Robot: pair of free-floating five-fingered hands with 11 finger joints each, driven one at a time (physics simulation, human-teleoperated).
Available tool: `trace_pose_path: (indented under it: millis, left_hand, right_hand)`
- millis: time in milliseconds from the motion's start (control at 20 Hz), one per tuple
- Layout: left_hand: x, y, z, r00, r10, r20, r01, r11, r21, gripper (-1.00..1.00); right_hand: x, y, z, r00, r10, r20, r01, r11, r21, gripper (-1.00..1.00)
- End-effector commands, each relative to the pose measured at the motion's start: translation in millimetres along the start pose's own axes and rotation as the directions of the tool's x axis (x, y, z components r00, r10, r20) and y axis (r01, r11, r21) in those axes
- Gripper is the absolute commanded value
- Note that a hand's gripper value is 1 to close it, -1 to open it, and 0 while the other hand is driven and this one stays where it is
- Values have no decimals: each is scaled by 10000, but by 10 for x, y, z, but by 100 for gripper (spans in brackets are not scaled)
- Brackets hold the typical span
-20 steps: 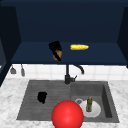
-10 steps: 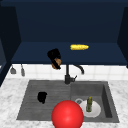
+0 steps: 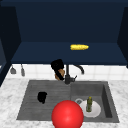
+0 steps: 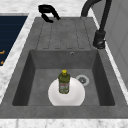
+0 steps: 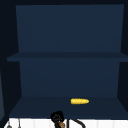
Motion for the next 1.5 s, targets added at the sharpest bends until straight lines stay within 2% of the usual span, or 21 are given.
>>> trace_pose_path:
  millis: [0,550,850,1450]
  left_hand:
    - [0,0,0,10000,0,0,0,10000,0,0]
    - [0,0,0,10000,0,0,0,10000,0,0]
    - [0,0,0,10000,0,0,0,10000,0,0]
    - [0,0,0,10000,0,0,0,10000,0,0]
  right_hand:
    - [-143,231,248,10000,21,-15,-21,10000,-31,100]
    - [-659,879,810,9999,-42,106,43,9999,-131,100]
    - [-1034,1212,966,9999,-122,87,125,9994,-331,100]
    - [-1821,1848,1285,9994,-319,147,323,9990,-305,100]
